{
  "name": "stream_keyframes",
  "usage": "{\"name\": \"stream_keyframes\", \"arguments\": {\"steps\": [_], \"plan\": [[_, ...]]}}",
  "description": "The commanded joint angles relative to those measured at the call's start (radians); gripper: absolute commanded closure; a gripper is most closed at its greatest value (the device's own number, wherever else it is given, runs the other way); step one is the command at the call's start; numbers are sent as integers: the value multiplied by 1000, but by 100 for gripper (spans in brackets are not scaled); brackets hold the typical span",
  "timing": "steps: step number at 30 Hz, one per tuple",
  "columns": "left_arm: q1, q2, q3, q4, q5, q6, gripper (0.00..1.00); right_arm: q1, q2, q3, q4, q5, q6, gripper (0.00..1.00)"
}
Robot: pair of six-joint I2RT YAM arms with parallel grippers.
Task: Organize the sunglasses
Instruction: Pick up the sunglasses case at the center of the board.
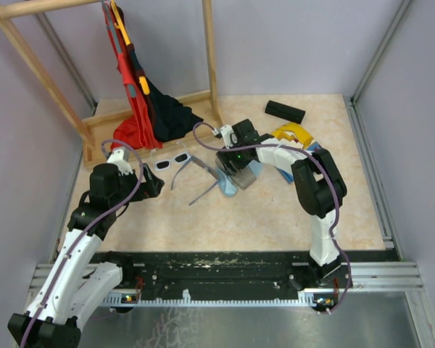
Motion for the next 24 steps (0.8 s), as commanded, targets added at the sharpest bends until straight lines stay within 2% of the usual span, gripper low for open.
{"name": "stream_keyframes", "arguments": {"steps": [1, 7, 16, 20, 24], "plan": [[7, 1, 33, 27, 9, 14, 0, 18, -87, 37, 52, 28, -3, 46], [7, -1, 33, 27, -3, 10, 0, 17, -193, 34, 19, 75, 13, 49], [7, -40, 31, 24, -46, -23, 0, 17, -377, -107, 58, 87, 95, 54], [9, -84, 21, 43, -36, -52, 0, 17, -484, -201, 82, 66, 187, 57], [9, -116, 17, 34, -38, -79, 0, 17, -599, -322, 102, -27, 329, 60]]}}
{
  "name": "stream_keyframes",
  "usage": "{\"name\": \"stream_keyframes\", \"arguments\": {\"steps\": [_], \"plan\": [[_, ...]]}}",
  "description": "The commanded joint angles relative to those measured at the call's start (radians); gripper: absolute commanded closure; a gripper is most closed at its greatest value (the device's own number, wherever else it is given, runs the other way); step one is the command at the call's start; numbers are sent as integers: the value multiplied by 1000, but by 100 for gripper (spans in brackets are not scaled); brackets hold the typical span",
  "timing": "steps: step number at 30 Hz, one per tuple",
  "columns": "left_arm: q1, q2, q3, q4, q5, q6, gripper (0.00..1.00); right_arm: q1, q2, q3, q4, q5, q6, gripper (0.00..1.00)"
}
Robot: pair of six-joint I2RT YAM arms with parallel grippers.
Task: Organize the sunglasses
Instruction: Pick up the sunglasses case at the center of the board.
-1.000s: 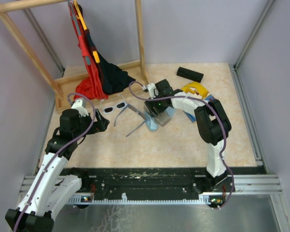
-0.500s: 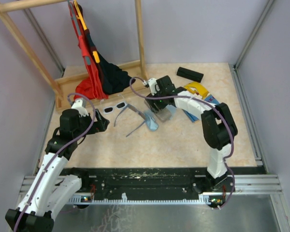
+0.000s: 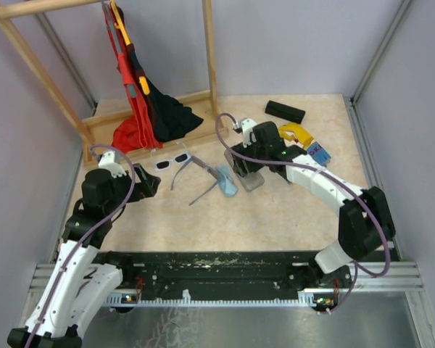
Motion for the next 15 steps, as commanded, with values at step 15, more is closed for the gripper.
{"name": "stream_keyframes", "arguments": {"steps": [15], "plan": [[9, -76, -52, -16, 72, -202, 0, 53, -477, -564, 392, -144, 771, 75]]}}
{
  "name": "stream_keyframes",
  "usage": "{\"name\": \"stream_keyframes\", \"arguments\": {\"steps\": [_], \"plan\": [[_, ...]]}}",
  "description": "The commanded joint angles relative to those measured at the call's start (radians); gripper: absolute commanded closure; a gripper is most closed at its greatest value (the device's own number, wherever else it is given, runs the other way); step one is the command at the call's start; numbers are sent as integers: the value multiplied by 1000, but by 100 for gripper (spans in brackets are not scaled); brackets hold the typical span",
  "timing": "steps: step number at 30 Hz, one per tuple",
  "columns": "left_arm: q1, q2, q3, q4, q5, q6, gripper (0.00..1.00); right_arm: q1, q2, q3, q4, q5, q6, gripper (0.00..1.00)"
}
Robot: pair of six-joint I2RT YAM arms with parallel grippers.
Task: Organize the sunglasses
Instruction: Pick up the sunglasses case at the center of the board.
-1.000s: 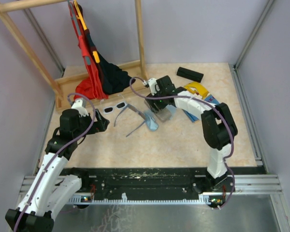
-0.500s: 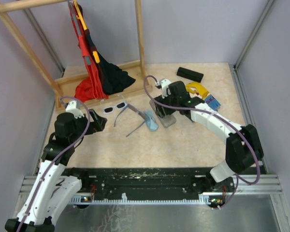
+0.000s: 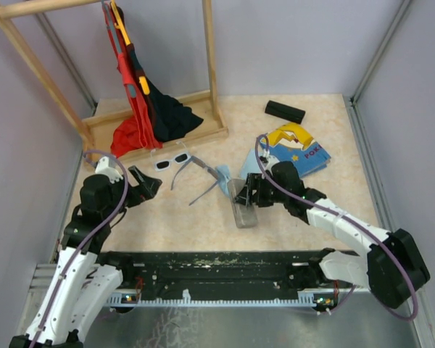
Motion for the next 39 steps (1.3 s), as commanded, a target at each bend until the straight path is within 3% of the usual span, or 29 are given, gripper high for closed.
{"name": "stream_keyframes", "arguments": {"steps": [1, 5, 9, 12, 21, 24, 28, 32, 39], "plan": [[5, -9, -42, 13, 63, -48, 0, 46, -97, -42, 160, 80, 177, 76], [5, -4, -79, 74, 200, -53, 0, 78, -148, -134, 317, 72, 263, 80], [4, -19, -95, 236, 378, -65, 0, 132, -173, -134, 463, 65, 269, 88], [4, -34, -102, 406, 503, -83, 0, 158, -177, -85, 533, 65, 227, 100], [4, 40, -108, 839, 744, -186, 3, 158, -166, 71, 701, 40, 158, 100], [4, 65, -111, 980, 805, -231, 5, 158, -147, 51, 918, 31, 202, 100], [2, 100, -100, 1153, 857, -289, 6, 158, -112, 130, 1008, -101, 220, 100], [-2, 140, -77, 1347, 905, -371, 4, 158, -51, 142, 1303, -213, 271, 100], [-29, 190, 3, 1406, 933, -337, 0, 169, 68, 236, 1552, -372, 320, 100]]}}
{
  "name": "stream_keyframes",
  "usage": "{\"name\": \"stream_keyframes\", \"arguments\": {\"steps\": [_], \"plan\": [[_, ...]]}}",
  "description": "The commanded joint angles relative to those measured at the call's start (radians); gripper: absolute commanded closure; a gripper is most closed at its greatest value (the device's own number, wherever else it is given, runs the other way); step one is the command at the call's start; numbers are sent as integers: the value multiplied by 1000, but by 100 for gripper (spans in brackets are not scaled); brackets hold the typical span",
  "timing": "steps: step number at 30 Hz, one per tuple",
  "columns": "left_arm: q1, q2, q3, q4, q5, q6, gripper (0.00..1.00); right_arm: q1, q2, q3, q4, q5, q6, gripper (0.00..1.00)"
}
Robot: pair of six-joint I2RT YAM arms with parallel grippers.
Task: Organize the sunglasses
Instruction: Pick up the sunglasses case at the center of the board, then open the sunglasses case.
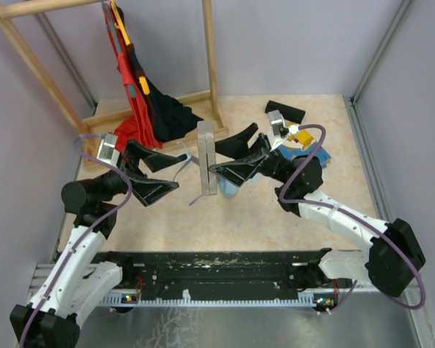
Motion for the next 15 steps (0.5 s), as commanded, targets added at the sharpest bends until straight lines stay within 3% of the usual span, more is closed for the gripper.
{"name": "stream_keyframes", "arguments": {"steps": [1, 8, 15], "plan": [[-18, 16, 72, 112, 48, 8, 0, 9, 58, 102, 335, -150, 52, 100], [-63, 34, 149, 6, 24, 117, 0, 18, 103, 136, 382, -172, 62, 100], [-146, 63, 209, -118, -52, 265, 0, 51, 94, 145, 263, -137, -15, 100]]}}
